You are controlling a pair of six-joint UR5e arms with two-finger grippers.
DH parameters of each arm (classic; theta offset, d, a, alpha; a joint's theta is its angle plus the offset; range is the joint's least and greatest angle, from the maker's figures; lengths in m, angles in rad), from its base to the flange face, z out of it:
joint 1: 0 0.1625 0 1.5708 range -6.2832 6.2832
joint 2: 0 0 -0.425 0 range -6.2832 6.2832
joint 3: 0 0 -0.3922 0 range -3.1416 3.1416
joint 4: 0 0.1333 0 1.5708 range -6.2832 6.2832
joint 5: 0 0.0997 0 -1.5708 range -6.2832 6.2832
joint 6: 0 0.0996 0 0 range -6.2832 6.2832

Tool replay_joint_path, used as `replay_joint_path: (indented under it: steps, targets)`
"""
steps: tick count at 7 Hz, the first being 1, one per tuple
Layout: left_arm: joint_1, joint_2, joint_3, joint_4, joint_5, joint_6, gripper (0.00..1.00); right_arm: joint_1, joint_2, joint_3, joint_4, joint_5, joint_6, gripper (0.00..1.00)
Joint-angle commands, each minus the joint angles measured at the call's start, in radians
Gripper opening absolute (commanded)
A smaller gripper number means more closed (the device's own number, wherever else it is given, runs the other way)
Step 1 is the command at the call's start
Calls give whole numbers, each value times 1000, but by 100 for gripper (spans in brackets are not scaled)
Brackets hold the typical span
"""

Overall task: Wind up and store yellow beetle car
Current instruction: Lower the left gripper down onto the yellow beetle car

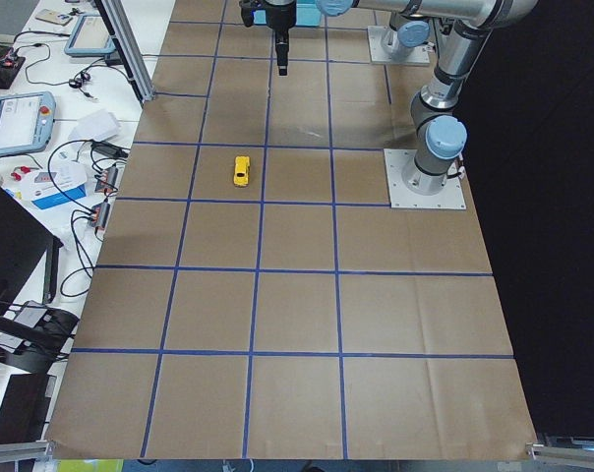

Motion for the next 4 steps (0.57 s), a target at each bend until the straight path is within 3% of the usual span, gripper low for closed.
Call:
replay_joint_path:
  steps: [1,4]
  targets:
    - [5,-17,-7,4,-1,19,100,-1,0,0,0,2,0,100]
    - [27,-23,-90,25,1,83,99,-1,0,0,2,0,0,100]
